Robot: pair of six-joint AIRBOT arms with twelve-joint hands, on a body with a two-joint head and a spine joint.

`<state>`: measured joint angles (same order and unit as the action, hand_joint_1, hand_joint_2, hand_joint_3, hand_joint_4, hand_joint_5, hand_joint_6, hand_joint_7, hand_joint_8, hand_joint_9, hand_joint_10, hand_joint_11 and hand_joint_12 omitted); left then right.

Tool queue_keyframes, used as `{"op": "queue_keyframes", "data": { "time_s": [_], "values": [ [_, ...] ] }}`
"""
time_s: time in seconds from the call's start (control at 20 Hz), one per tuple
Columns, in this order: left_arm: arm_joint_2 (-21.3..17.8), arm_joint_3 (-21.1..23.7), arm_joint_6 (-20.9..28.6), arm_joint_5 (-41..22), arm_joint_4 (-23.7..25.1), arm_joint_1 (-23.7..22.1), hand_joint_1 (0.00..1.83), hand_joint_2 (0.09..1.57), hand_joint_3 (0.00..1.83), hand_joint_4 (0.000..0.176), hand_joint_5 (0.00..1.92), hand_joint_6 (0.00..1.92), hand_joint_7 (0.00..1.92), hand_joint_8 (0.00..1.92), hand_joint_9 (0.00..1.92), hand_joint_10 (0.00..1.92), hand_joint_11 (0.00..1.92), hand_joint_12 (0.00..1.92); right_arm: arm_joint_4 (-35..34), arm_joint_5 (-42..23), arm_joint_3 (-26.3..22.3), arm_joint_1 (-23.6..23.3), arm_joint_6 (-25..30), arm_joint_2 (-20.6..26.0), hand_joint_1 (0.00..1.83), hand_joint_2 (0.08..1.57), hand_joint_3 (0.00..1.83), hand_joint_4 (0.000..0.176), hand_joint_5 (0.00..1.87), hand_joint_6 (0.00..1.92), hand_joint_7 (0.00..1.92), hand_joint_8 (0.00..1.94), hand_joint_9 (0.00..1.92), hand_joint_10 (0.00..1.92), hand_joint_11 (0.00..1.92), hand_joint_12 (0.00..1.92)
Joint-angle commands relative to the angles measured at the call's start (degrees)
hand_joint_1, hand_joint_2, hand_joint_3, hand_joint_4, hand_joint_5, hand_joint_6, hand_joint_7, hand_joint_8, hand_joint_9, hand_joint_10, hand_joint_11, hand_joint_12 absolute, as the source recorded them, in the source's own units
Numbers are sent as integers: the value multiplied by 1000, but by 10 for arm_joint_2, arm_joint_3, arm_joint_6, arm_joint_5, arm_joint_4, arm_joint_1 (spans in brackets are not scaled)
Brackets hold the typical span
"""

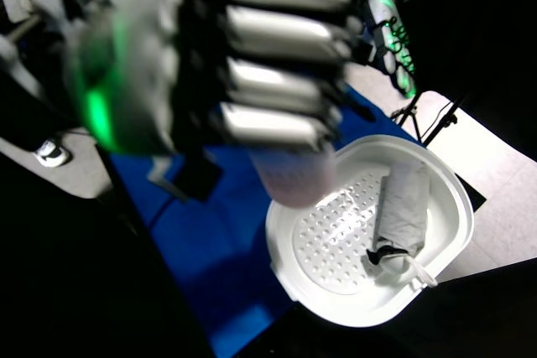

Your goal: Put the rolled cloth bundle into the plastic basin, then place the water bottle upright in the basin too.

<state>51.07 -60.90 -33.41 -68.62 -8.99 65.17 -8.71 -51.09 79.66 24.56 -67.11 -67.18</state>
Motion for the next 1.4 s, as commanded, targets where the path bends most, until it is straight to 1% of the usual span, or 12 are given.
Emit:
{"op": "queue_keyframes", "data": {
  "time_s": [0.0,0.05,0.15,0.2,0.35,0.55,0.6,0.7,0.8,0.95,1.05,1.35],
  "values": [
    [-3,-3,4,-74,0,-7,686,866,0,176,0,0,0,0,0,0,24,15,-20,-81,9,-10,6,-3,1478,1078,0,0,824,1745,914,1910,957,1921,1041,1921],
    [-3,-3,4,-76,1,-7,681,863,0,176,0,0,0,0,0,0,14,11,-27,-80,17,-10,6,-10,1472,1079,0,0,818,1726,872,1902,892,1921,976,1921],
    [-2,-4,5,-80,2,-7,632,852,0,176,0,0,4,1,0,0,2,1,-38,-74,35,-10,6,-27,1479,1093,1,147,767,1870,878,1941,977,1921,1072,1921],
    [-2,-5,5,-81,2,-8,629,850,0,176,0,0,0,0,0,0,4,2,-42,-68,45,-10,6,-35,1493,1098,2,175,752,1914,962,1941,1094,1921,1180,1921],
    [0,-8,7,-83,4,-10,648,842,0,176,0,0,0,0,0,0,16,8,-54,-42,80,-10,6,-66,1481,1121,6,176,716,1907,978,1941,1178,1921,1248,1921],
    [7,-16,14,-84,9,-16,636,842,0,176,0,0,0,0,0,0,31,15,-66,-10,126,-10,7,-107,1519,1127,0,28,631,1905,921,1941,1131,1921,1188,1921],
    [7,-17,14,-85,10,-17,631,839,0,176,0,0,0,0,0,0,28,14,-68,-8,131,-10,7,-112,1517,1121,0,13,606,1920,882,1941,1092,1921,1142,1921],
    [10,-19,16,-89,12,-20,664,836,0,176,0,0,0,0,0,0,24,13,-72,-8,144,-5,7,-125,1523,1133,3,9,608,1921,789,1910,977,1899,1023,1921],
    [14,-22,21,-91,13,-21,656,849,2,176,0,0,0,0,0,0,23,13,-72,-8,150,3,8,-134,1489,1159,3,37,607,1895,787,1886,953,1908,1025,1921],
    [14,-23,23,-93,17,-25,644,845,1,176,0,0,0,0,4,1,36,19,-77,-8,157,17,9,-143,1533,1151,0,4,625,1910,753,1941,919,1921,994,1921],
    [13,-23,23,-95,18,-26,654,857,6,176,0,0,0,0,10,4,38,19,-80,-8,168,29,35,-151,1502,1163,3,22,640,1883,828,1941,1039,1921,1131,1921],
    [14,-23,25,-97,19,-28,651,864,3,173,0,0,0,0,15,2,22,12,-83,-5,183,53,68,-163,1389,1178,3,0,581,1841,738,1941,917,1921,997,1921]
  ]
}}
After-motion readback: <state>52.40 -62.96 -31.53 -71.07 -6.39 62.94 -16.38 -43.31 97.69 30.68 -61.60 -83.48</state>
